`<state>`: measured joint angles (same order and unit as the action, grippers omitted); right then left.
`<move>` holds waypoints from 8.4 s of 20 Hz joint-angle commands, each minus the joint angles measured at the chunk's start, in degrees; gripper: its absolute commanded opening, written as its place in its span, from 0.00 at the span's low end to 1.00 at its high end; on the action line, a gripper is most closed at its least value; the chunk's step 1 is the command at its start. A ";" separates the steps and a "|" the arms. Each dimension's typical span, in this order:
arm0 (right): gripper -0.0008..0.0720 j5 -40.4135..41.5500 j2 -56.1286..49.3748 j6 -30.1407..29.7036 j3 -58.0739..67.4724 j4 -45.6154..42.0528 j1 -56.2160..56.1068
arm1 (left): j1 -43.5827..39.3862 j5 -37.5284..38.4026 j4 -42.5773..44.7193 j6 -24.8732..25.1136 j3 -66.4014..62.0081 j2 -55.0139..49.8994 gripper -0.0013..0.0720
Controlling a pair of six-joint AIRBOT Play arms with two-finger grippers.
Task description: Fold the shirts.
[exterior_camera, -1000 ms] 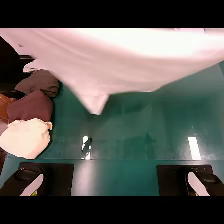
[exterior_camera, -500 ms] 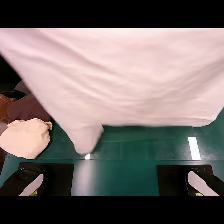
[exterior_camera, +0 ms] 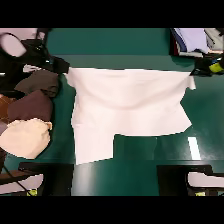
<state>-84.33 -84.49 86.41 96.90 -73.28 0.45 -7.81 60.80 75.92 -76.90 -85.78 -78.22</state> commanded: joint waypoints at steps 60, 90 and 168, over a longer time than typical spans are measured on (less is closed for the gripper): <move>0.03 12.74 30.71 -9.66 -35.19 11.85 14.95 | 2.10 1.88 -8.90 -5.86 14.43 28.28 0.05; 0.03 1.38 -1.03 -3.15 -6.84 7.15 8.31 | 2.10 1.05 -0.26 -10.05 -1.92 -4.59 0.05; 0.03 -9.42 44.83 -2.38 -53.68 -10.67 13.81 | 11.13 31.17 -12.90 -9.51 47.95 46.45 0.04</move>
<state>-88.14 -45.95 81.03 40.07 -78.13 15.75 3.29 86.21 62.74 -84.09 -35.66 -35.66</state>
